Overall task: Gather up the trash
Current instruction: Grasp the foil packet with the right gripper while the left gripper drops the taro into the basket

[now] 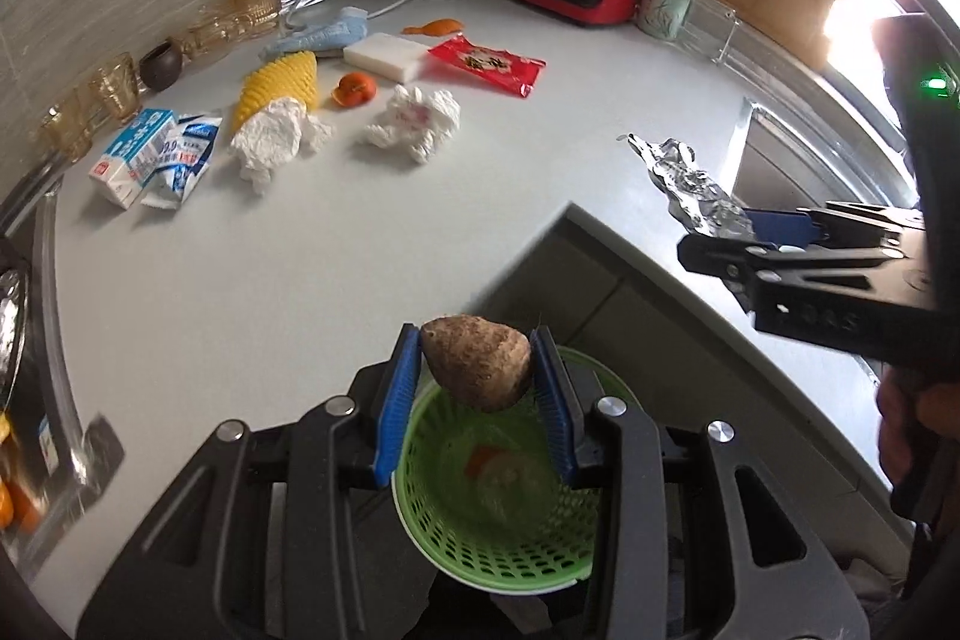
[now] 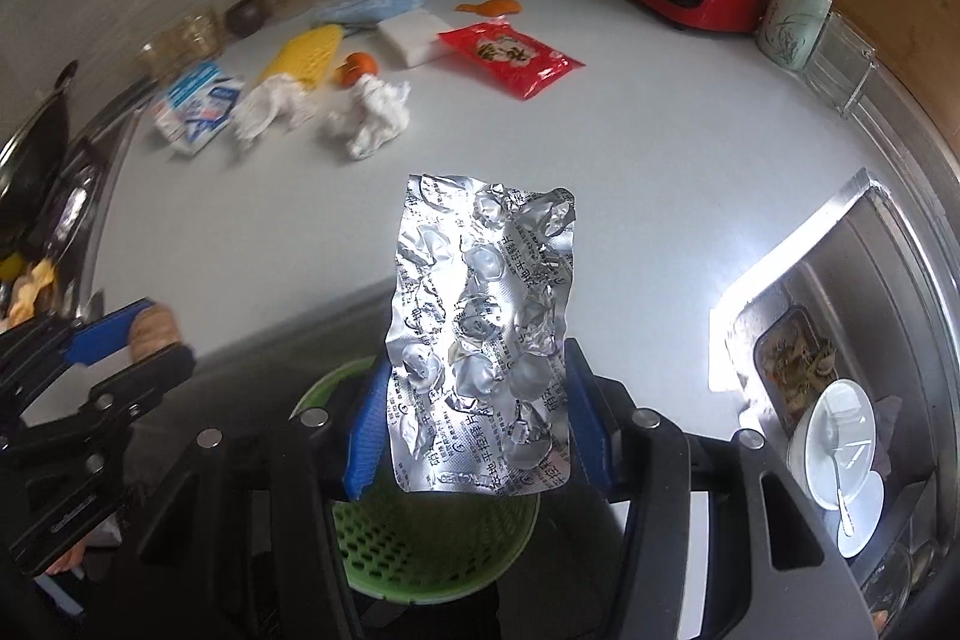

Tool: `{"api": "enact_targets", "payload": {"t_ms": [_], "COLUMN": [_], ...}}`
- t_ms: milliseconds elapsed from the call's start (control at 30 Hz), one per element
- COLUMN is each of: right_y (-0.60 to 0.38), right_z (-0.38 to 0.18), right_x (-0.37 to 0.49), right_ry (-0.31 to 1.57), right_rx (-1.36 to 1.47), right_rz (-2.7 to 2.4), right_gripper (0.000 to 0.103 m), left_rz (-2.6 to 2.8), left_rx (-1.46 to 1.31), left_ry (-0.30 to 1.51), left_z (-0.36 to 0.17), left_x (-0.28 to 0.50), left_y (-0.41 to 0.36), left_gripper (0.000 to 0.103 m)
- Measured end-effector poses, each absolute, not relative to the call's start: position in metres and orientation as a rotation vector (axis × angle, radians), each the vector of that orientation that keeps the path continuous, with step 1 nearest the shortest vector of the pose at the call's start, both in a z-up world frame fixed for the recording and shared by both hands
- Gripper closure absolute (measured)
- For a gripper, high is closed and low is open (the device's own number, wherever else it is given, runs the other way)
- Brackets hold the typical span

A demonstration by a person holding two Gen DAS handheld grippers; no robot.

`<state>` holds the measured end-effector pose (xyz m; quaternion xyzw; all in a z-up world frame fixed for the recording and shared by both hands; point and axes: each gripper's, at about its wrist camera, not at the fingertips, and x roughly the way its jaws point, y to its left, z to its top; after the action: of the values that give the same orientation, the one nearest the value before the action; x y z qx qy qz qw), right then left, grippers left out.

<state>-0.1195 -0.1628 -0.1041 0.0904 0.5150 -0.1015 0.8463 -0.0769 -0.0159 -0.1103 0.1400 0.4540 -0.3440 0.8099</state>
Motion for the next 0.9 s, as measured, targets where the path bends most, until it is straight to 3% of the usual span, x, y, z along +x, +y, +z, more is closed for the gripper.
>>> {"api": "enact_targets", "payload": {"t_ms": [733,900], "right_y": [-0.15,-0.152], "right_z": [-0.089,-0.09], "right_x": [-0.169,-0.168], "right_ry": [1.051,1.048], "right_rx": [0.125,0.131], "right_rz": [-0.005,0.003], "right_gripper": [0.049,0.049], "left_rz": [-0.557,-0.535], "left_rx": [0.225,0.243], "left_ry": [1.032,0.998], "left_z": [-0.122,-0.116], "left_x": [-0.135,-0.137], "left_y": [-0.027,-0.029], "left_gripper": [0.066,0.038]}}
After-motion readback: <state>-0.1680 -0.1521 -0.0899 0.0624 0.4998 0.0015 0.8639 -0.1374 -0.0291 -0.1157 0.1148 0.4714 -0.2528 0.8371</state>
